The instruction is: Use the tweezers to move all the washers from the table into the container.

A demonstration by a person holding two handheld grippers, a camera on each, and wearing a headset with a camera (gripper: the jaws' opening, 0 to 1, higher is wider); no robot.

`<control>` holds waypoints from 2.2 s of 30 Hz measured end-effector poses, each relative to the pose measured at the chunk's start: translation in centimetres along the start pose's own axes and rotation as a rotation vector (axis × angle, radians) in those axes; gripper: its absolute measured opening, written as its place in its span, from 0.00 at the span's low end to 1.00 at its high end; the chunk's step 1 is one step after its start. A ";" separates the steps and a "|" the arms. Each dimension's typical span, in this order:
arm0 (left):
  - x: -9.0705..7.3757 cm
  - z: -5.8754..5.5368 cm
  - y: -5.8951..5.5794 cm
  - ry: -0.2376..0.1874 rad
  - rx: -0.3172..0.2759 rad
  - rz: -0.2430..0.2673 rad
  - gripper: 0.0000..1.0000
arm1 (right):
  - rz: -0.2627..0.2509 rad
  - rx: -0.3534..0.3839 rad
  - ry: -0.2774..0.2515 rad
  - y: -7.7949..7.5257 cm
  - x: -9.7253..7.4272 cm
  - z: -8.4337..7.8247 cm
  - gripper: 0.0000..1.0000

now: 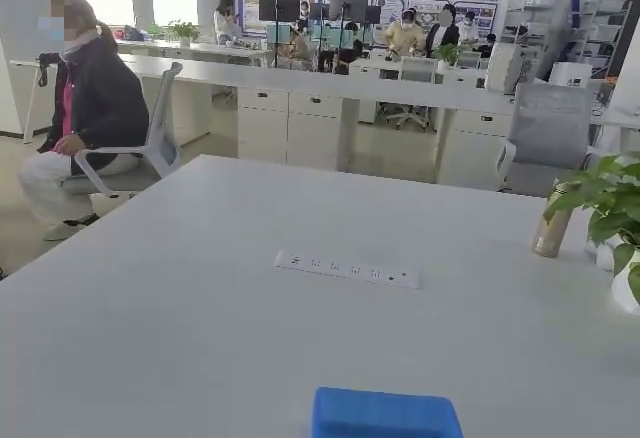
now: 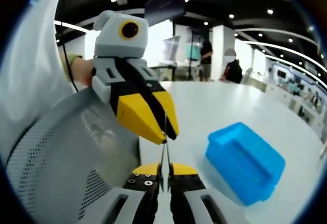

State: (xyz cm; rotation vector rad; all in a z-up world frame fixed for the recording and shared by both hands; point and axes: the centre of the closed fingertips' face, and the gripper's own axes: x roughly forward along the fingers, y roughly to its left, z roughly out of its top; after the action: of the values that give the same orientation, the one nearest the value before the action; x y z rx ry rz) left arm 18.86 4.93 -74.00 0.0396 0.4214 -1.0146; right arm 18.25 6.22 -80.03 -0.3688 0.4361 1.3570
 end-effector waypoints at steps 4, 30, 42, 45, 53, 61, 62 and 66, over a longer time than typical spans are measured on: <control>0.1 -0.1 0.0 0.009 0.009 0.003 0.01 | 0.017 0.021 -0.007 0.1 0.0 -0.1 0.03; 0.6 -1.5 -1.7 0.074 0.106 -0.070 0.00 | 0.249 -0.080 0.070 1.5 -1.0 -1.8 0.02; 0.9 -3.3 -0.7 0.187 0.197 -0.021 0.00 | 0.236 -0.219 0.193 -0.4 -1.9 -2.8 0.02; 0.9 -3.5 -0.8 0.196 0.197 -0.023 0.00 | 0.237 -0.271 0.243 -0.6 -2.1 -3.1 0.02; 0.9 -3.5 -0.7 0.197 0.204 -0.015 0.04 | 0.239 -0.354 0.332 -0.2 -1.7 -4.2 0.02; 0.7 -3.9 -0.9 0.218 0.222 -0.030 0.00 | 0.233 -0.388 0.367 -0.3 -1.3 -4.8 0.03; 0.7 -3.9 -0.9 0.218 0.223 -0.029 0.00 | 0.232 -0.388 0.366 -0.4 -1.3 -4.9 0.03; 0.6 -3.8 -0.8 0.211 0.220 -0.027 0.00 | 0.230 -0.389 0.372 -0.5 -1.3 -5.1 0.03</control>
State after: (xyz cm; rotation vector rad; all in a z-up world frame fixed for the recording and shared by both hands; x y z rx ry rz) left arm 17.25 4.84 -77.53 0.3419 0.5017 -1.0848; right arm 18.09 2.54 -83.78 -0.9249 0.5325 1.6045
